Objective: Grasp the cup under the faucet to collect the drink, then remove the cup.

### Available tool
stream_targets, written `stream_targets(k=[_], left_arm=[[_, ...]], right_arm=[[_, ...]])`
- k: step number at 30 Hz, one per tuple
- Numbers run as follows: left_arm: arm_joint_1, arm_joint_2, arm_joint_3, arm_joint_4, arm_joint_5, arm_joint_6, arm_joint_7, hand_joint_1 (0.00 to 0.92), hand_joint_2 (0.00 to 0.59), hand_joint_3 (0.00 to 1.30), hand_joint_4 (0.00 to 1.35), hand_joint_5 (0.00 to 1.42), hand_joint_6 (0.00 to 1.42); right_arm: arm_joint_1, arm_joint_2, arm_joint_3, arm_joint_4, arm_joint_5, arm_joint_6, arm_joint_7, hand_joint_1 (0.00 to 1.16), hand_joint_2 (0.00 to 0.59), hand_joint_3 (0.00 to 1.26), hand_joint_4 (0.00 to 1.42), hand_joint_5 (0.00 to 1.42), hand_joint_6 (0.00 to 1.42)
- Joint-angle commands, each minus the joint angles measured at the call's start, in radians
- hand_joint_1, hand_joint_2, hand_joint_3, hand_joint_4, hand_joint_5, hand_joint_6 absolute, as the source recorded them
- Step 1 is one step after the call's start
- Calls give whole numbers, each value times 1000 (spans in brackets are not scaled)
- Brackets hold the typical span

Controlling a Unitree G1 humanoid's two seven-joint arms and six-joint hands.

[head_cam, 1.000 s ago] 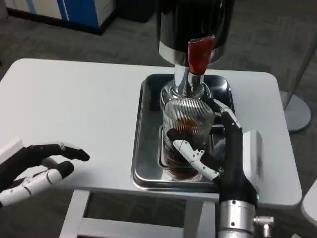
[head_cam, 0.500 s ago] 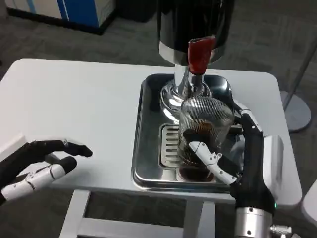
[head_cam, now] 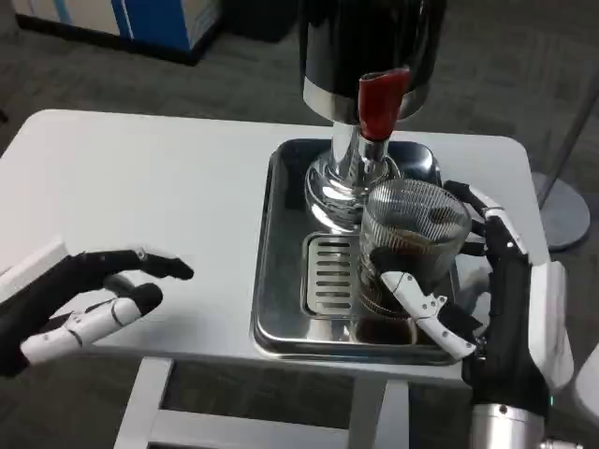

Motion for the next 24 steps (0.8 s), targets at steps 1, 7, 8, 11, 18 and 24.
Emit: stream_targets(k=[1, 7, 8, 11, 18, 24], left_arm=[[-27, -28, -18, -43, -10, -5, -13, 0, 230, 384, 289, 258, 500], [-40, -42, -19, -94, -20, 9, -14, 0, 230, 372, 281, 258, 507], [-40, -43, -20, -105, -21, 10, -15, 0, 230, 372, 280, 258, 507], [-36, -46, -22, -135, -29, 16, -21, 0, 230, 371, 280, 258, 508], [-17, -52, -27, -210, -45, 29, -35, 0, 226, 369, 280, 254, 501], [0, -45, -21, -264, -64, 41, -47, 0, 226, 364, 280, 254, 499]], right_arm=[[29, -10, -11, -77, -8, -33, 10, 719, 244, 624, 834, 1005, 1298], [57, -14, -24, -116, -1, -32, 26, 721, 245, 638, 834, 1010, 1311], [61, -14, -28, -123, 0, -33, 27, 722, 245, 638, 834, 1010, 1312], [70, -12, -36, -144, 2, -35, 34, 723, 245, 639, 834, 1017, 1314], [96, -7, -44, -197, 7, -35, 55, 730, 248, 654, 845, 1022, 1315], [149, -8, -39, -263, 5, -39, 88, 734, 247, 655, 856, 1042, 1332]])
